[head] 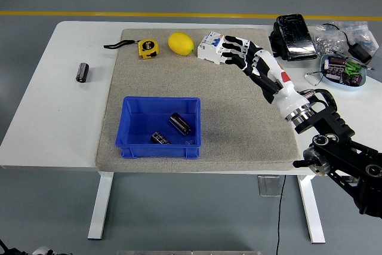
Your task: Pick up the battery,place it into the box
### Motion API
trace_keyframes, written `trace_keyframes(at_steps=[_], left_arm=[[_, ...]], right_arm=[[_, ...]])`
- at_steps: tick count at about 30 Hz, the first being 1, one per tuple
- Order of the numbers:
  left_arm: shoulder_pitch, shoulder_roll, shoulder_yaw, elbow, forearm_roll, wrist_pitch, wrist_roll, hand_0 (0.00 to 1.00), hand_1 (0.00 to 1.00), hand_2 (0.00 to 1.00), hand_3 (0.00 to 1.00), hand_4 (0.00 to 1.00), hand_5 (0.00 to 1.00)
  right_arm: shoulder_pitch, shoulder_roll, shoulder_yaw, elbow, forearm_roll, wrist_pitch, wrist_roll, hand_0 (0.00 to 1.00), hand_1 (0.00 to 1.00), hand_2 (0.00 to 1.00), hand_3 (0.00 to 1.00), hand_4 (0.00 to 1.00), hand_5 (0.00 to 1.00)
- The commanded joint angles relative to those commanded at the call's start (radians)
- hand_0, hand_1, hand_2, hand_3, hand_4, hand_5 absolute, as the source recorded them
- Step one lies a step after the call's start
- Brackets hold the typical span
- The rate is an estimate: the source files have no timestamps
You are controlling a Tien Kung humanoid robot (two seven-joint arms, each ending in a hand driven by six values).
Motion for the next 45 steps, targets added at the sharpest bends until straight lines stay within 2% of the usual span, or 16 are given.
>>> trace_keyframes(at_steps=[7, 12, 21, 26, 30, 31, 37, 38, 43, 44, 45], left_arm=[[0.003, -0.006, -0.012, 0.003, 0.016, 0.008, -0.001, 0.731, 0.733, 0.774, 0.634, 0.645, 0.534], [0.002, -0.008, -0.023, 0.002, 0.037, 0.005, 0.004, 0.731, 0.733, 0.774, 0.634, 0.645, 0.534], [0.005, -0.009, -0.037, 0.0, 0.066, 0.001, 0.011, 0.731, 0.733, 0.777, 0.634, 0.644, 0.533], [0.006, -0.008, -0.037, -0.002, 0.075, -0.003, 0.012, 0.729, 0.732, 0.777, 0.634, 0.645, 0.533], [0.009, -0.003, -0.01, -0.004, 0.042, -0.002, 0.001, 0.729, 0.732, 0.777, 0.634, 0.645, 0.533], [0.011, -0.001, -0.001, -0.003, 0.027, -0.001, -0.003, 0.729, 0.727, 0.773, 0.633, 0.644, 0.53], [0.017, 0.002, 0.006, -0.001, 0.017, -0.002, -0.009, 0.729, 0.727, 0.773, 0.633, 0.644, 0.53], [0.018, 0.002, 0.004, -0.001, 0.02, -0.003, -0.009, 0.729, 0.719, 0.769, 0.634, 0.643, 0.529], [0.017, 0.003, -0.004, 0.0, 0.035, -0.003, -0.008, 0.729, 0.719, 0.769, 0.634, 0.643, 0.529], [0.017, 0.003, -0.004, 0.0, 0.036, -0.002, -0.008, 0.728, 0.717, 0.769, 0.634, 0.644, 0.529], [0.017, 0.002, -0.004, 0.0, 0.036, -0.001, -0.008, 0.728, 0.717, 0.769, 0.634, 0.644, 0.529]], right_arm=[[-0.121, 0.107, 0.119, -0.033, 0.297, 0.017, 0.014, 0.747, 0.762, 0.807, 0.846, 0.998, 0.782], [-0.161, 0.131, 0.149, -0.052, 0.467, 0.028, 0.007, 0.747, 0.762, 0.807, 0.846, 0.998, 0.782], [-0.206, 0.138, 0.202, -0.05, 0.362, 0.02, -0.014, 0.778, 0.777, 0.815, 0.85, 0.998, 0.798], [-0.223, 0.14, 0.232, -0.037, 0.295, -0.006, -0.026, 0.772, 0.768, 0.814, 0.856, 0.998, 0.782], [-0.25, 0.138, 0.26, -0.025, 0.237, -0.034, -0.033, 0.772, 0.768, 0.814, 0.856, 0.998, 0.782], [-0.26, 0.138, 0.268, -0.021, 0.215, -0.043, -0.033, 0.739, 0.746, 0.801, 0.866, 0.998, 0.708], [-0.283, 0.143, 0.278, -0.018, 0.131, -0.086, -0.023, 0.739, 0.746, 0.801, 0.866, 0.998, 0.708], [-0.284, 0.143, 0.278, -0.019, 0.127, -0.088, -0.022, 0.677, 0.705, 0.764, 0.825, 0.998, 0.484], [-0.283, 0.143, 0.28, -0.018, 0.115, -0.094, -0.021, 0.677, 0.705, 0.764, 0.825, 0.998, 0.484], [-0.282, 0.143, 0.28, -0.018, 0.108, -0.097, -0.022, 0.575, 0.655, 0.73, 0.81, 0.998, 0.415], [-0.281, 0.142, 0.281, -0.019, 0.097, -0.1, -0.022, 0.575, 0.655, 0.73, 0.81, 0.998, 0.415]])
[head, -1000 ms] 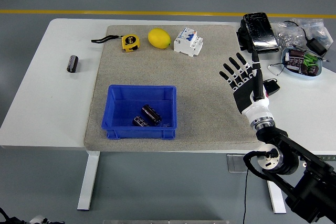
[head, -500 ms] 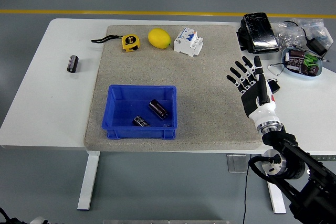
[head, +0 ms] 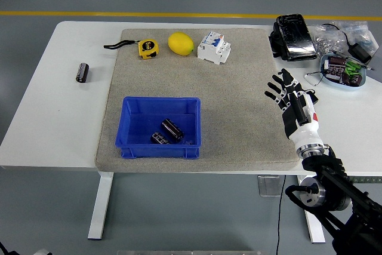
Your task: Pick up the battery,place it into the box
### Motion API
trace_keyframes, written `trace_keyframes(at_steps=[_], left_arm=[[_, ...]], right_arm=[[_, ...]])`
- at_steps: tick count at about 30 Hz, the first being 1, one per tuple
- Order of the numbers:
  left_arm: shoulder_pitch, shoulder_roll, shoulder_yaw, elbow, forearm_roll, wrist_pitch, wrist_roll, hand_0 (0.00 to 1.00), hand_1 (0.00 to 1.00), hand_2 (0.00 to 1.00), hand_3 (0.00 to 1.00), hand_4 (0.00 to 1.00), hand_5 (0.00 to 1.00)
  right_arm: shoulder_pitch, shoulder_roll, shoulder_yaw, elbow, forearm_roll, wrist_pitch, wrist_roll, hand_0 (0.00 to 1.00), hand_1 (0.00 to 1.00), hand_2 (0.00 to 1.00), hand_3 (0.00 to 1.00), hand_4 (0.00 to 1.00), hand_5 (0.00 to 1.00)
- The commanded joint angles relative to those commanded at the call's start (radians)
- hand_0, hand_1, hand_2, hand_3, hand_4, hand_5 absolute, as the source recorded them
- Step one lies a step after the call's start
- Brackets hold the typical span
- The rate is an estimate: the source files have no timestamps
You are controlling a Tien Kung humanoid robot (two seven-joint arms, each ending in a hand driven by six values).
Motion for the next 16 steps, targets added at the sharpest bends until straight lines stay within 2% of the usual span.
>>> trace_keyframes(at_steps=[4, 5, 16], left_arm=[[-0.001, -0.005, 0.001, 0.002, -0.005, 0.004, -0.001, 0.728, 0.717, 0.769, 0.634, 0.644, 0.529], [-0.001, -0.007, 0.002, 0.002, -0.007, 0.005, -0.001, 0.727, 0.717, 0.773, 0.633, 0.644, 0.529], [0.002, -0.008, 0.015, 0.003, -0.036, 0.009, -0.005, 0.727, 0.714, 0.771, 0.633, 0.641, 0.526]], right_arm=[[0.009, 0.001, 0.004, -0.012, -0.028, -0.005, 0.003, 0.575, 0.655, 0.73, 0.81, 0.998, 0.415], [0.01, 0.002, 0.004, -0.014, -0.031, -0.005, 0.002, 0.451, 0.605, 0.691, 0.791, 0.998, 0.398], [0.003, 0.013, -0.007, -0.03, -0.003, 0.007, 0.003, 0.454, 0.598, 0.687, 0.787, 0.998, 0.379]])
